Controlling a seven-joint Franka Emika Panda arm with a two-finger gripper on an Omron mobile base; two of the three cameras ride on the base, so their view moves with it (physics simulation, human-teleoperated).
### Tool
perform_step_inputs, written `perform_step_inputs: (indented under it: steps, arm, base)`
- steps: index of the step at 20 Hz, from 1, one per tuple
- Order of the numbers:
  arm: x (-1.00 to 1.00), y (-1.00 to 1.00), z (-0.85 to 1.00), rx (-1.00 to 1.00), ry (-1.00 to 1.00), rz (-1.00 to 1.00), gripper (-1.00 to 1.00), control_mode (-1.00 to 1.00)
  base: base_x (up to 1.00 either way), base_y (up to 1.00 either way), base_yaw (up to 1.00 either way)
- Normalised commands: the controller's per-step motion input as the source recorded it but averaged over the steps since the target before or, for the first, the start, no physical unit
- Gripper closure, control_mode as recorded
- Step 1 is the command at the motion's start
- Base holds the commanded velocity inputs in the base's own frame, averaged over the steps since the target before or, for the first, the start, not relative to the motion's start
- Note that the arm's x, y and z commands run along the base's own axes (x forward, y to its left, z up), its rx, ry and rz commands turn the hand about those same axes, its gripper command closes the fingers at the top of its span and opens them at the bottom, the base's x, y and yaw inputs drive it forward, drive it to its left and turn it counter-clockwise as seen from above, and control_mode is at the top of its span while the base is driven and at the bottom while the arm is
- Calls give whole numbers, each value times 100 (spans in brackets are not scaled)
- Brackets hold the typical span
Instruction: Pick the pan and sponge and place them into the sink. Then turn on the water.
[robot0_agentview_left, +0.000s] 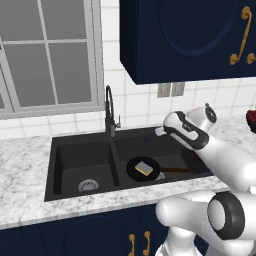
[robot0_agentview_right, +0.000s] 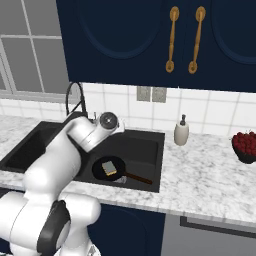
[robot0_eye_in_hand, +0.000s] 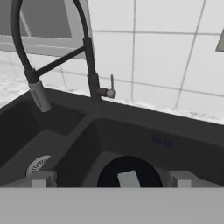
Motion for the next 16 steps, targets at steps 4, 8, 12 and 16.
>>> perform_step_inputs:
  steps: [4,8,12,16]
  arm:
    - [18,45,-4,4,0,-14,-100,-100]
    - [14,31,0,7,0,-15,-100,-100]
    - [12,4,0,15,1,-4,-100,-100]
    - [14,0,0,20,4,0,-100,-100]
  base:
    - [0,0,0]
    - [0,0,0]
    - [0,0,0]
    - [0,0,0]
